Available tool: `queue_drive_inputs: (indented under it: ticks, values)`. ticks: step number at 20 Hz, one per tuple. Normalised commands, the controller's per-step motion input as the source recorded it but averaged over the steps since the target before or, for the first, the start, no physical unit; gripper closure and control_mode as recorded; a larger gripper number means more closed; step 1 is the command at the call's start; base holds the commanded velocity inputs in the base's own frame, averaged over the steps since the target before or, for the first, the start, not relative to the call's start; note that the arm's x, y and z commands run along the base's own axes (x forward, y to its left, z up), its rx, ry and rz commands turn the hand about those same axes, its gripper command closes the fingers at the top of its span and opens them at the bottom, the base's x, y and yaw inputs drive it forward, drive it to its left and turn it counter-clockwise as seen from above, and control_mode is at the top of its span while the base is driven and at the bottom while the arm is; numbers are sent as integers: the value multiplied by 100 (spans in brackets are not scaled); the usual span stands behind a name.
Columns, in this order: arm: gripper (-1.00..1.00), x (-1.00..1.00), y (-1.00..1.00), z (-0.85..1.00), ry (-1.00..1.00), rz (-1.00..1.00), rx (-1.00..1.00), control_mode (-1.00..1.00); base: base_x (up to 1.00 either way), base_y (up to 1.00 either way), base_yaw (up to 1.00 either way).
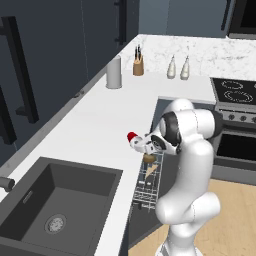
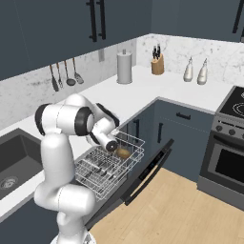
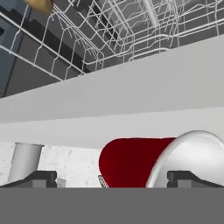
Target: Pick up the cup and bowl from the counter, place them in the dishwasher, and close the dishwasher door.
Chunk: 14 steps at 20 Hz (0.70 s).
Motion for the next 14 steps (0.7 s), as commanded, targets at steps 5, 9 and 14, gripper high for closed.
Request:
queue_drive_inputs:
  ticks: [5, 9, 14]
  values:
    - [-100, 20, 1, -19, 0, -4, 0, -100, 0, 0, 0]
    - [100, 1, 17, -4, 0, -4, 0, -100, 0, 0, 0]
    - [100, -1, 3, 0, 0, -3, 0, -100, 0, 0, 0]
